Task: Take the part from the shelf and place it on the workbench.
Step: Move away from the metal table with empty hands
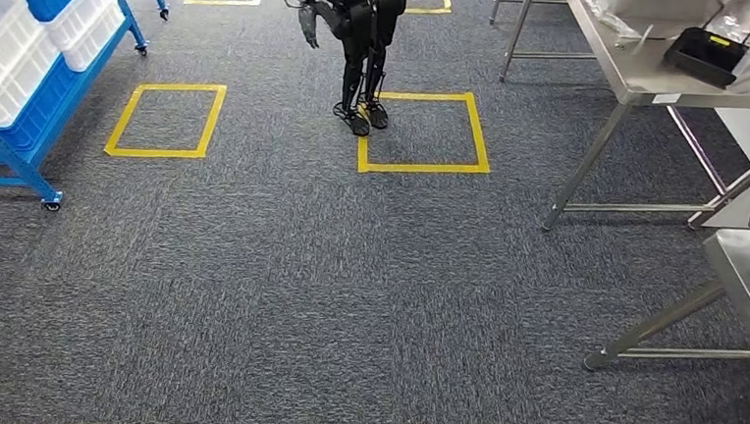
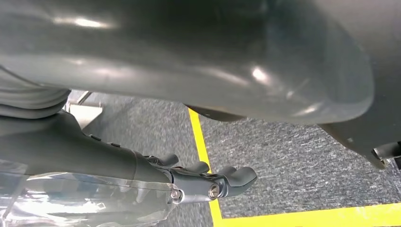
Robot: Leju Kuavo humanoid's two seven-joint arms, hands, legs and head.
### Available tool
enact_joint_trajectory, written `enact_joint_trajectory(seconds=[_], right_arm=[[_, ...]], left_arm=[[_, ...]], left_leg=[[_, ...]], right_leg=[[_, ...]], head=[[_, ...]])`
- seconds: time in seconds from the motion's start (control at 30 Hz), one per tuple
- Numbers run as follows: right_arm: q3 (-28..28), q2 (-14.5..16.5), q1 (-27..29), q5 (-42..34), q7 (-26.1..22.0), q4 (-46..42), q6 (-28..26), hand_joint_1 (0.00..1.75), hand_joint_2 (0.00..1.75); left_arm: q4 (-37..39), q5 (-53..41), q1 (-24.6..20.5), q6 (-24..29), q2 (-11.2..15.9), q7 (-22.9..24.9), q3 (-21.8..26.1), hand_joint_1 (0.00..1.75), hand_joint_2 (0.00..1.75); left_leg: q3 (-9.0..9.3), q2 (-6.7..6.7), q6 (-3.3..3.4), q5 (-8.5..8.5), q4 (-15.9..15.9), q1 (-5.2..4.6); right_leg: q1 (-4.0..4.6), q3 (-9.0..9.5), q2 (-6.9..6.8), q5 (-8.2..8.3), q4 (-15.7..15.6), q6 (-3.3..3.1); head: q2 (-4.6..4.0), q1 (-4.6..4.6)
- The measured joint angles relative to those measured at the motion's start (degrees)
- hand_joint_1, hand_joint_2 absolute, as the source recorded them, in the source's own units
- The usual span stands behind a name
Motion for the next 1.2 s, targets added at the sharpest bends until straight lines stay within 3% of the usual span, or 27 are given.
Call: enact_joint_trajectory(seconds=[0.07,0.13,0.17,0.23,0.27,0.33,0.37,0.43,0.47,0.5,0.57,0.63,0.67,0.73,0.77,0.83,0.87,0.93,0.97,1.0,1.07,1.1,1.13,1.2], right_arm=[[0.00,-0.08,-0.02,0.14,0.00,0.04,-0.05,0.00,0.00],[0.00,-0.11,-0.06,0.40,0.01,0.05,-0.02,0.00,0.00],[0.00,-0.13,-0.08,0.54,0.03,0.05,0.02,0.00,0.00],[0.00,-0.16,-0.09,0.76,0.12,0.05,0.10,0.00,0.00],[0.00,-0.17,-0.11,0.86,0.20,0.05,0.13,0.00,0.00],[-0.02,-0.19,-0.09,1.11,0.44,0.07,0.10,0.00,0.00],[-0.03,-0.22,-0.05,1.30,0.64,0.09,0.05,0.00,0.00],[-0.04,-0.32,0.11,1.76,1.11,0.19,-0.05,0.00,0.00],[-0.04,-0.39,0.17,1.98,1.28,0.25,-0.10,0.00,0.00],[-0.04,-0.44,0.20,2.18,1.43,0.29,-0.13,0.00,0.00],[-0.04,-0.50,0.20,2.45,1.58,0.32,-0.18,0.00,0.00],[-0.04,-0.58,0.22,2.65,1.79,0.40,-0.20,0.00,0.00],[-0.04,-0.61,0.18,2.74,1.93,0.44,-0.20,0.00,0.00],[-0.04,-0.63,0.08,2.86,2.29,0.47,-0.15,0.00,0.00],[-0.04,-0.63,0.04,2.88,2.47,0.47,-0.12,0.00,0.00],[-0.04,-0.62,0.08,2.92,2.75,0.47,-0.09,0.00,0.00],[-0.05,-0.62,0.15,2.95,2.90,0.47,-0.09,0.00,0.00],[-0.07,-0.68,0.40,2.99,3.22,0.49,-0.09,0.00,0.00],[-0.09,-0.72,0.51,3.03,3.37,0.50,-0.13,0.00,0.00],[-0.11,-0.75,0.57,3.08,3.48,0.51,-0.21,0.00,0.00],[-0.15,-0.77,0.60,3.25,3.60,0.51,-0.42,0.00,0.00],[-0.15,-0.77,0.61,3.34,3.61,0.51,-0.51,0.00,0.00],[-0.16,-0.77,0.63,3.41,3.62,0.51,-0.59,0.00,0.00],[-0.18,-0.78,0.67,3.52,3.64,0.51,-0.77,0.00,0.00]], left_arm=[[0.00,0.06,0.08,0.07,0.01,0.00,0.01,0.00,0.00],[0.00,0.13,-0.09,0.15,0.02,0.00,0.02,0.00,0.00],[0.00,0.18,-0.14,0.22,0.02,0.01,0.02,0.00,0.00],[0.00,0.25,-0.04,0.40,0.05,0.09,0.02,0.00,0.00],[0.00,0.27,0.08,0.52,0.07,0.14,0.03,0.00,0.00],[0.00,0.24,0.12,0.69,0.09,0.26,0.05,0.00,0.00],[0.00,0.20,0.08,0.74,0.08,0.29,0.05,0.00,0.00],[0.00,0.10,0.03,0.77,0.08,0.36,0.05,0.00,0.00],[0.00,0.08,0.12,0.77,0.08,0.39,0.05,0.00,0.00],[0.00,0.08,0.21,0.78,0.09,0.44,0.06,0.00,0.00],[0.00,0.10,0.30,0.82,0.09,0.51,0.06,0.00,0.00],[0.00,0.15,0.22,0.89,0.05,0.53,0.06,0.00,0.00],[0.00,0.16,0.23,0.93,0.05,0.54,0.07,0.00,0.00],[0.00,0.16,0.40,0.99,0.07,0.55,0.09,0.00,0.00],[0.00,0.13,0.54,1.01,0.10,0.55,0.11,0.00,0.00],[0.00,0.01,0.62,1.07,0.16,0.54,0.14,0.00,0.00],[0.00,-0.06,0.54,1.10,0.17,0.54,0.15,0.00,0.00],[0.00,-0.16,0.43,1.12,0.17,0.52,0.15,0.00,0.00],[0.00,-0.20,0.49,1.12,0.17,0.52,0.15,0.00,0.00],[0.00,-0.23,0.60,1.13,0.17,0.52,0.15,0.00,0.00],[0.00,-0.25,0.71,1.13,0.20,0.52,0.15,0.00,0.00],[0.00,-0.25,0.65,1.14,0.22,0.52,0.15,0.00,0.00],[0.00,-0.25,0.53,1.14,0.23,0.52,0.15,0.00,0.00],[0.00,-0.26,0.39,1.13,0.26,0.52,0.15,0.00,0.00]], left_leg=[[4.46,1.81,0.01,3.38,-7.37,0.08],[8.31,4.60,0.61,5.16,-14.18,-0.31],[8.98,5.26,0.99,5.24,-15.57,-0.49],[8.87,4.19,1.78,5.29,-16.06,-0.62],[8.85,3.46,2.09,5.45,-16.20,-0.56],[8.87,2.05,2.79,5.85,-16.45,-0.40],[8.78,1.35,3.00,5.96,-16.46,-0.40],[8.64,-0.22,3.21,6.05,-16.44,-0.47],[8.65,-1.12,3.22,6.07,-16.42,-0.51],[8.72,-1.99,3.21,6.07,-16.38,-0.53],[8.89,-3.65,3.10,6.01,-16.27,-0.50],[8.75,-5.02,2.64,5.97,-16.02,-0.56],[8.56,-5.58,2.30,6.01,-15.97,-0.53],[8.22,-6.76,1.48,6.25,-16.14,-0.42],[8.06,-6.54,1.17,6.10,-15.98,-0.40],[6.61,-4.21,0.76,4.19,-13.06,-0.54],[5.05,-2.47,0.67,2.29,-9.65,-0.52],[1.33,-0.71,0.35,-1.26,-1.69,-0.39],[0.31,-0.39,0.21,-1.86,0.63,-0.27],[0.45,-0.16,0.12,-1.31,0.64,-0.17],[4.25,1.08,0.21,2.25,-6.08,-0.10],[6.65,2.78,0.39,3.71,-10.49,-0.27],[8.52,4.09,0.69,4.75,-13.96,-0.47],[9.63,5.28,1.22,5.00,-16.45,-0.88]], right_leg=[[0.00,0.13,-1.38,-0.26,0.23,0.35],[0.34,0.32,-2.59,-0.70,0.61,0.94],[0.51,0.41,-3.17,-0.87,0.72,1.23],[0.56,0.57,-4.36,-1.15,0.81,1.80],[0.38,0.53,-3.83,-1.64,1.26,2.15],[-0.05,-0.94,-0.74,-4.29,4.98,2.75],[-0.24,-2.56,1.26,-6.27,8.60,2.92],[-0.34,-6.26,3.00,-9.19,16.04,2.99],[-0.34,-7.22,3.26,-9.13,17.65,2.94],[-0.34,-7.09,3.42,-7.88,16.92,2.84],[-0.44,-4.09,4.88,-3.32,9.73,2.52],[-0.56,-1.36,7.31,-0.62,3.24,2.29],[-0.53,-0.89,8.00,-0.35,1.97,2.18],[-0.43,-0.81,7.28,-0.29,1.60,1.76],[-0.46,-0.70,6.63,-0.12,1.30,1.39],[-0.58,-0.48,5.14,0.20,0.64,0.56],[-0.48,-0.43,4.28,0.22,0.51,0.26],[-0.24,-0.48,2.55,0.12,0.48,-0.04],[-0.17,-0.50,1.73,0.06,0.49,-0.09],[-0.13,-0.50,1.01,0.02,0.51,-0.07],[-0.10,-0.32,-0.27,-0.12,0.58,0.14],[-0.01,-0.17,-0.84,-0.25,0.63,0.33],[0.13,-0.04,-1.37,-0.40,0.71,0.57],[0.37,0.15,-2.39,-0.61,0.82,1.09]], head=[[0.00,0.00],[0.00,0.01],[0.00,0.01],[0.00,0.01],[0.00,0.02],[0.00,0.02],[0.00,0.03],[0.00,0.02],[0.00,0.02],[0.00,0.02],[0.00,0.02],[0.00,0.02],[0.00,0.02],[0.00,0.02],[0.00,0.02],[0.00,0.01],[0.00,0.01],[0.00,0.01],[0.00,0.01],[0.00,0.00],[0.00,0.00],[0.00,0.00],[0.00,0.01],[0.00,0.02]])
